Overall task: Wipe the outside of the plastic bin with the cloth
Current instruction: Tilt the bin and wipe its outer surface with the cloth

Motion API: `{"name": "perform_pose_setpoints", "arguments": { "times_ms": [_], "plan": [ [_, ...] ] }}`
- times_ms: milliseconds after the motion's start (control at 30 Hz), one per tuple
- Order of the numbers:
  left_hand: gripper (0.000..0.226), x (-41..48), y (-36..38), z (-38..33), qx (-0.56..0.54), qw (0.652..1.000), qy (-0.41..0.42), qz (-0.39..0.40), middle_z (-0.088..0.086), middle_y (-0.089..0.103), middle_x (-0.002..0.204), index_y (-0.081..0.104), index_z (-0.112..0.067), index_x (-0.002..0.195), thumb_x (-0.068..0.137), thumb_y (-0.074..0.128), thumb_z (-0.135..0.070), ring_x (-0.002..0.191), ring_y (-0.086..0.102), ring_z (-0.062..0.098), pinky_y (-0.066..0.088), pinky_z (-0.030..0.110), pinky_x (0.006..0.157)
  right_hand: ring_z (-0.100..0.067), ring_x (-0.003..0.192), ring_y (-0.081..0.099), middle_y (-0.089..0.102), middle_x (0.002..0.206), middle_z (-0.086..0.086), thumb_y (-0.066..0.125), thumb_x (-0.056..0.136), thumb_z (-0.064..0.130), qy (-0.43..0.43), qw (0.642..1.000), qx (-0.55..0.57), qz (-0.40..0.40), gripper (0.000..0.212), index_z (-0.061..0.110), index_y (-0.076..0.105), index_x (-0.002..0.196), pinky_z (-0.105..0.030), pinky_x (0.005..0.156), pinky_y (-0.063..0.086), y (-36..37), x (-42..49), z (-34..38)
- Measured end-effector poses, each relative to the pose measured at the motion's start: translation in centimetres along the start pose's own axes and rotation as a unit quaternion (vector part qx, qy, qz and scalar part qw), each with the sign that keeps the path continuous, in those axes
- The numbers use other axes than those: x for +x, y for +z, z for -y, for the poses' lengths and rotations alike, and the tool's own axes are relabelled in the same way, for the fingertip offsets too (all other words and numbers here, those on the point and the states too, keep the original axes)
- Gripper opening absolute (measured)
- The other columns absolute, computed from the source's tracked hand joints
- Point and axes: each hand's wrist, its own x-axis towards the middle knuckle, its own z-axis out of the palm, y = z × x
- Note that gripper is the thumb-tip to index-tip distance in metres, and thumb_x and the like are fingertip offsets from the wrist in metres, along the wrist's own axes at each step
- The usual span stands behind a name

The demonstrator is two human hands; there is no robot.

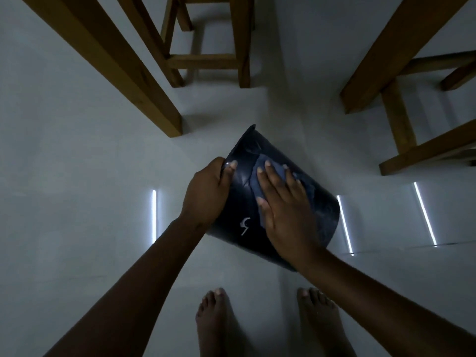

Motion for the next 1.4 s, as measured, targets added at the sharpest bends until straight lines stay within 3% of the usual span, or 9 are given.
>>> {"name": "perform_pose_setpoints", "arguments": {
  "times_ms": [267,433,500,667,800,900,1100,1267,1400],
  "plan": [
    [0.04,1.6,0.3,-0.3,-0.001,1.0,0.01,0.011,0.0,0.06,0.08,0.055,-0.013,0.088,0.102,0.03,-0.042,0.07,0.054,0.011,0.038,0.021,0.06,-0.033,0.137,0.04,0.042,0.148,-0.016,0.023,0.1,0.03,0.084,0.995,0.044,-0.016,0.053,0.005,0.035,0.146,-0.044,0.114,0.032,-1.4,3.4,-3.4],
    [0.042,1.0,0.5,0.2,0.002,1.0,-0.001,0.004,0.003,0.063,0.081,0.054,-0.012,0.091,0.102,0.028,-0.043,0.072,0.058,0.016,0.045,0.03,0.067,-0.031,0.147,0.016,0.022,0.16,-0.004,0.025,0.099,0.034,-0.015,0.997,-0.066,0.033,0.056,0.016,0.022,0.152,-0.048,0.116,0.022,0.4,-1.7,-0.3],
    [0.042,0.9,0.3,0.0,-0.002,1.0,0.0,0.007,0.002,0.062,0.081,0.054,-0.012,0.091,0.102,0.028,-0.043,0.071,0.057,0.014,0.044,0.028,0.066,-0.03,0.147,0.017,0.022,0.16,-0.005,0.022,0.1,0.036,-0.033,0.996,-0.07,0.037,0.055,0.015,0.022,0.152,-0.046,0.117,0.02,0.2,0.5,-0.7],
    [0.042,1.1,0.2,-0.2,-0.01,1.0,-0.003,0.014,0.001,0.062,0.081,0.054,-0.012,0.089,0.102,0.029,-0.043,0.072,0.057,0.012,0.044,0.026,0.065,-0.032,0.139,0.036,0.039,0.151,-0.015,0.019,0.1,0.034,0.102,0.995,0.013,-0.015,0.057,0.004,0.032,0.147,-0.041,0.115,0.028,-0.4,3.1,-2.9],
    [0.042,1.2,0.6,0.2,-0.002,1.0,-0.006,0.005,0.001,0.062,0.081,0.055,-0.013,0.089,0.102,0.029,-0.042,0.073,0.058,0.016,0.042,0.021,0.062,-0.03,0.148,0.015,0.02,0.16,-0.005,0.027,0.1,0.035,0.033,0.996,-0.084,0.012,0.057,0.014,0.019,0.152,-0.047,0.118,0.019,1.1,-2.5,0.3],
    [0.039,1.3,0.7,0.0,-0.003,1.0,0.001,-0.002,-0.001,0.06,0.078,0.053,-0.014,0.087,0.102,0.029,-0.042,0.071,0.057,0.015,0.04,0.023,0.061,-0.029,0.148,0.016,0.023,0.16,-0.003,0.028,0.101,0.033,-0.031,0.997,-0.073,0.023,0.054,0.015,0.022,0.152,-0.047,0.117,0.02,0.9,-0.3,0.1],
    [0.039,1.3,0.4,-0.4,0.0,1.0,-0.004,0.006,0.001,0.059,0.078,0.051,-0.015,0.087,0.102,0.028,-0.043,0.072,0.057,0.019,0.042,0.031,0.065,-0.029,0.142,0.033,0.036,0.153,-0.012,0.018,0.1,0.037,0.076,0.997,0.026,-0.008,0.059,0.007,0.031,0.148,-0.042,0.116,0.028,-0.5,3.5,-2.8],
    [0.039,1.1,0.6,0.3,-0.005,1.0,-0.01,0.006,-0.001,0.059,0.076,0.05,-0.014,0.086,0.102,0.029,-0.043,0.07,0.057,0.018,0.038,0.029,0.063,-0.028,0.148,0.013,0.02,0.16,-0.003,0.032,0.098,0.035,-0.009,0.997,-0.075,0.018,0.059,0.016,0.018,0.152,-0.046,0.118,0.017,1.5,-3.1,0.4],
    [0.041,1.3,0.6,-0.1,-0.007,1.0,-0.003,0.008,0.001,0.059,0.078,0.052,-0.012,0.088,0.102,0.029,-0.043,0.071,0.057,0.02,0.04,0.03,0.064,-0.028,0.146,0.021,0.025,0.158,-0.006,0.026,0.101,0.032,-0.025,0.997,-0.067,0.014,0.053,0.012,0.025,0.151,-0.043,0.117,0.02,0.6,1.2,-0.3]
  ]
}}
